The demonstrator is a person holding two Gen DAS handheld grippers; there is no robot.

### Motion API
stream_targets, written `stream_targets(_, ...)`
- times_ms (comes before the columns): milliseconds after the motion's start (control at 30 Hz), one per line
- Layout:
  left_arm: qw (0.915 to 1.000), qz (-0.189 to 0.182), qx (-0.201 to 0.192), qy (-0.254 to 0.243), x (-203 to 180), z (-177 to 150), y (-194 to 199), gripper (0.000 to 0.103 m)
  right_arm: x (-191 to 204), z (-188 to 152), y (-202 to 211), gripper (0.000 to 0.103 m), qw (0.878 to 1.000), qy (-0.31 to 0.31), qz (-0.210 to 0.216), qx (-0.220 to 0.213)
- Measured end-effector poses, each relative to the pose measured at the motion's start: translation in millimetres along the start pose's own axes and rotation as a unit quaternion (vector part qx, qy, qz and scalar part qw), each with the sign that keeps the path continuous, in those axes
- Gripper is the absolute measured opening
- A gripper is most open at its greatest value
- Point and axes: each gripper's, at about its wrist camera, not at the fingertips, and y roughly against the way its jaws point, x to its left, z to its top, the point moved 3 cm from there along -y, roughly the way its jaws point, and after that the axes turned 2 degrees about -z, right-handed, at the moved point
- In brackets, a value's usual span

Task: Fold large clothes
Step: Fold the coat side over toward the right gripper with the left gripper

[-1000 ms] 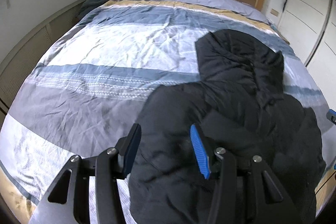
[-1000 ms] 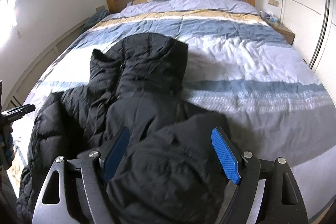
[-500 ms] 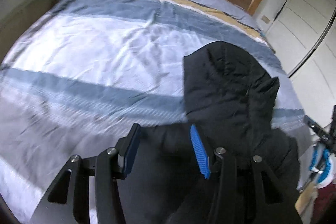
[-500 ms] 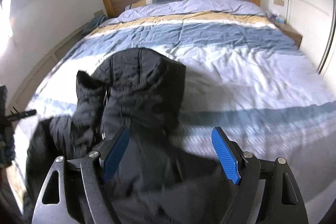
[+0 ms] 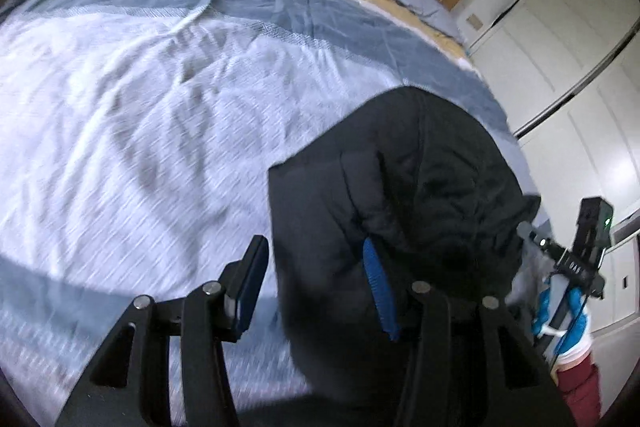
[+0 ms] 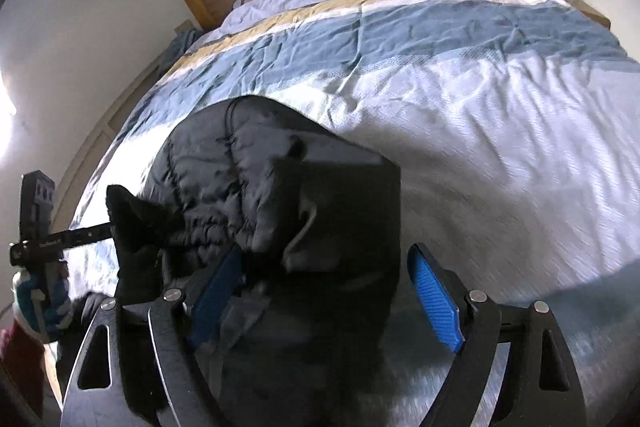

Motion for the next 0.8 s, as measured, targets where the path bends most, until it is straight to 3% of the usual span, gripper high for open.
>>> stream_targets(233,0.9992,-0.024,0.007,0.031,6.5,15.2,-43.4,0.048,-10.4,17.7,-35.6,0.085,1.000,-0.014,0.013,0.002)
stream_targets(367,0.9951,-0.050,0.002,0.085,19.1,18.8,-60.5,0.053,-13.2,23.3,-45.9,0.082,0.999,-0.021,0.027,-0.004)
stream_targets(467,0.9885,-0.076,0.001,0.131,29.1,16.4,-68.0,0.054,-11.9,26.2,-50.9,0.065,0.999,-0.019,0.029,-0.006)
stream_targets(533,0.9888,-0.076,0.000,0.128,26.6,14.7,-68.7,0.054,-5.5,26.9,-52.6,0.041,1.000,-0.004,0.028,-0.008)
stream_targets(567,0.9901,-0.074,-0.003,0.120,23.9,14.9,-67.3,0.052,-0.8,26.9,-51.5,0.038,1.000,0.006,0.025,-0.011)
stream_targets(633,0.9926,-0.073,-0.016,0.096,13.5,14.4,-59.3,0.035,8.0,27.3,-47.3,0.025,0.999,0.019,0.029,-0.013)
stream_targets(700,0.9953,-0.063,-0.022,0.070,1.2,13.5,-52.0,0.017,17.2,27.7,-39.6,0.022,0.999,0.036,0.028,-0.014)
stream_targets(800,0.9970,-0.060,-0.035,0.035,-20.7,8.3,-32.0,0.012,31.6,26.5,-19.6,0.020,0.998,0.061,0.027,-0.015)
